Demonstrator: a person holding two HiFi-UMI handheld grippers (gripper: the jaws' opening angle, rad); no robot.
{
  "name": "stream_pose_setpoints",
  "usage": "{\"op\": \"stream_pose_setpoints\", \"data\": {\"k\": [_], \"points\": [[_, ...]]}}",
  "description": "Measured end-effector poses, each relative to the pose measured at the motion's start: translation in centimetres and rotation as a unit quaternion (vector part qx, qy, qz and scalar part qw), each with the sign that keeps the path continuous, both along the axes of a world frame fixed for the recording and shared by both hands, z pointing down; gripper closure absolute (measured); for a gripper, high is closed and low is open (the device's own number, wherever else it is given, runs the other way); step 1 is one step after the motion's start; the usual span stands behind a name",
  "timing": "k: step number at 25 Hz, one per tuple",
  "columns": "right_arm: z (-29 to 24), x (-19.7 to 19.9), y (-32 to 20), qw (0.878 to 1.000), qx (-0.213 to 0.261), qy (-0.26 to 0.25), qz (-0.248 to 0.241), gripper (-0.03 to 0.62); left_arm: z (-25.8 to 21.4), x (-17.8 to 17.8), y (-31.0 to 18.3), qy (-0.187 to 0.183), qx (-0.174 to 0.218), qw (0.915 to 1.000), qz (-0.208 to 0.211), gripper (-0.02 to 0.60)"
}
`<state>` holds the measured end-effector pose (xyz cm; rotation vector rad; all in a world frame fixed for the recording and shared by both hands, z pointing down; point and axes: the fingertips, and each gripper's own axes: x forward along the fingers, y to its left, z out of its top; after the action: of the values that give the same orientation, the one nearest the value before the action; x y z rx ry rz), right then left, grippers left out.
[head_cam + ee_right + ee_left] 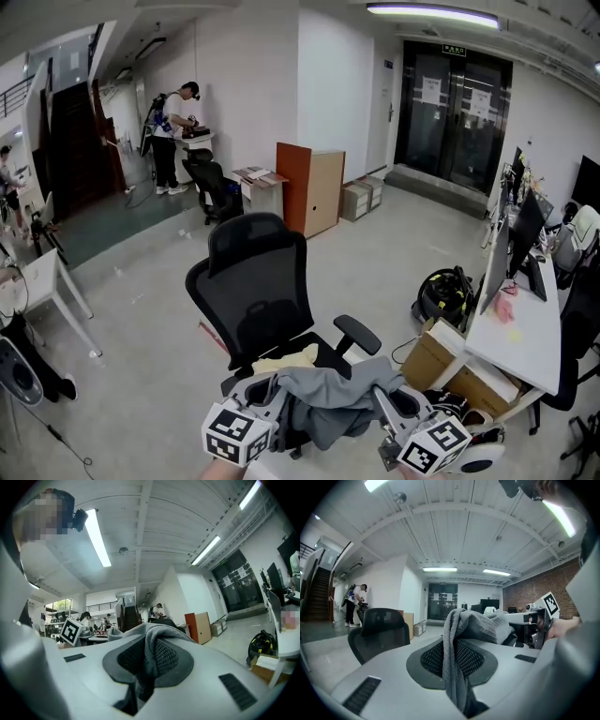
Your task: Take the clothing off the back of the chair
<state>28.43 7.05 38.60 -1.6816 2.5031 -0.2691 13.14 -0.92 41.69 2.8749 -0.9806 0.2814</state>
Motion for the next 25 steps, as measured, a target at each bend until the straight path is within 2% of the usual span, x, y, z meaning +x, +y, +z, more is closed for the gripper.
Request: {"op": "stream_pose_setpoints", "data": {"k": [4, 16, 25], "points": [[0.2, -0.4, -0.1, 1.0, 0.002, 0.006, 0.0, 0.545, -0.2, -0.4, -0.1, 0.025, -0.022, 0.9994, -0.003, 0.54], [1.2, -1.1, 0.3, 1.0, -0.01, -0.006, 0.002, 0.545, 0.8, -0.9, 0.2, 0.015, -0.028, 0.9995, -0.002, 0.54], [-0.1, -1.5, 0.7, 1.0, -0.001, -0.001, -0.003, 0.545, -0.5, -1.0, 0.1, 0.022, -0.018, 0.9996, -0.003, 0.54]]}}
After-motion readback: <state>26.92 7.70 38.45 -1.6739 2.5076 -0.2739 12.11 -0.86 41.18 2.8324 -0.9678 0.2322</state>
